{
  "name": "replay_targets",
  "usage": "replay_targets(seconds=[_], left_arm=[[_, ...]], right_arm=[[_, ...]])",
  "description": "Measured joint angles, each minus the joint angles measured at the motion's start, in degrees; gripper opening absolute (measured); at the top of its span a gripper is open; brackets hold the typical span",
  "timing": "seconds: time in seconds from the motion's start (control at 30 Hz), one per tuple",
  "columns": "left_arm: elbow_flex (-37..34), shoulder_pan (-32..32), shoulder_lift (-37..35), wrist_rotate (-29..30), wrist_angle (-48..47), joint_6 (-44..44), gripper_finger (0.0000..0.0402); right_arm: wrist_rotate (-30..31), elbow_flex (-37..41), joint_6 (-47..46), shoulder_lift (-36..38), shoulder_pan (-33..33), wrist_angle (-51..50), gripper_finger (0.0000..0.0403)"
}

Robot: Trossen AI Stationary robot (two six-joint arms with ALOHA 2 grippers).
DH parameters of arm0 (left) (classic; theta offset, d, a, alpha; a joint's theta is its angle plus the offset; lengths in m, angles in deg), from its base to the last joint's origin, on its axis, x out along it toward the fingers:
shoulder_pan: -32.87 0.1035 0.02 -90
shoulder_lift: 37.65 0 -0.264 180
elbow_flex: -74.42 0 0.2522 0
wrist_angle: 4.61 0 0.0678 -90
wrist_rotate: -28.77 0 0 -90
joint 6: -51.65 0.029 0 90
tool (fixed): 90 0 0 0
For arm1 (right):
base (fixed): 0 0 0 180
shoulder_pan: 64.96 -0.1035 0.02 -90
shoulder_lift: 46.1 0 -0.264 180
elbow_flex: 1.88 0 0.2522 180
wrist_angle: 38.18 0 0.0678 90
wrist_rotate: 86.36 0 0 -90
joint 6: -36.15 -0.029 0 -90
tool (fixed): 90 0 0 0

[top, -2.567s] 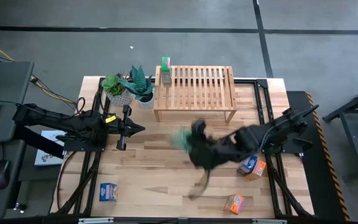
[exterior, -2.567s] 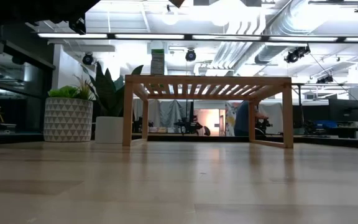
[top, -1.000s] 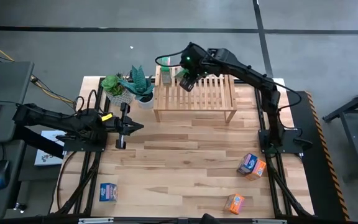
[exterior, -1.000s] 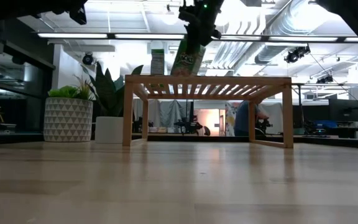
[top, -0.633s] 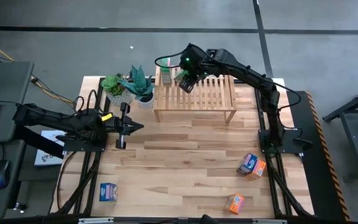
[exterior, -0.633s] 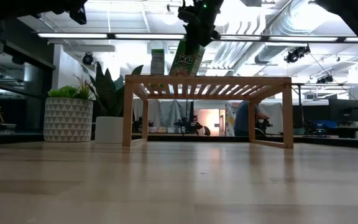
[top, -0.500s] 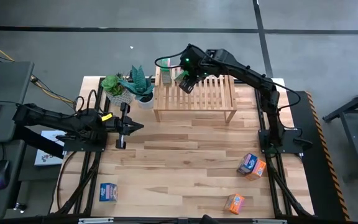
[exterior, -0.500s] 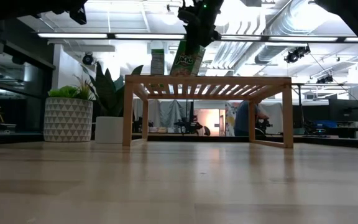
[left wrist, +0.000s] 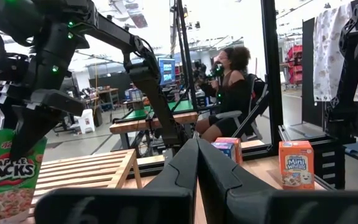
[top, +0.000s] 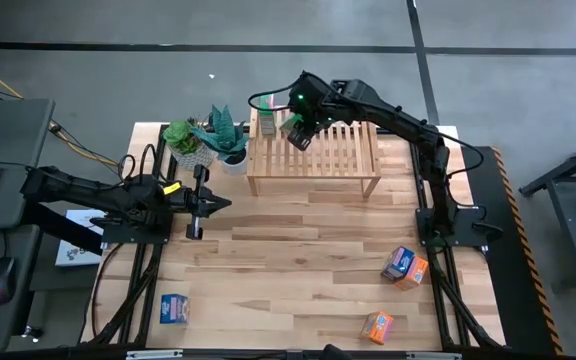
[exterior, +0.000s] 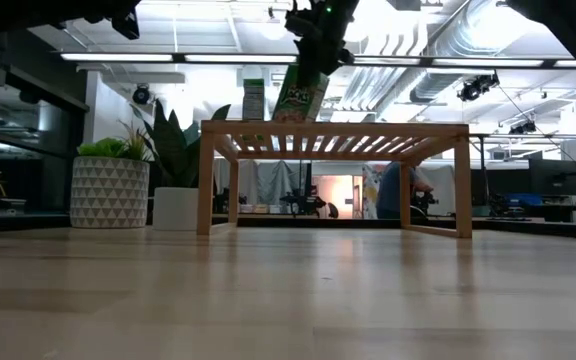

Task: Stack cereal on shelf
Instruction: Put the green cereal box on the shelf aligned with the other green cereal box

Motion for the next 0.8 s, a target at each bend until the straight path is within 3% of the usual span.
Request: replay_targets(seconds=[0.33,0.8], left_arm=[[0.0,0.0,0.0,0.0,0.0,0.0,0.0],[0.0,0.0,0.0,0.0,-0.2,0.0,0.0]], right_arm=[[0.0,0.0,0.4,0.0,0.0,1.2,0.0219],[0.0,0.0,3.0,0.0,-0.1,10.3,0.0225]])
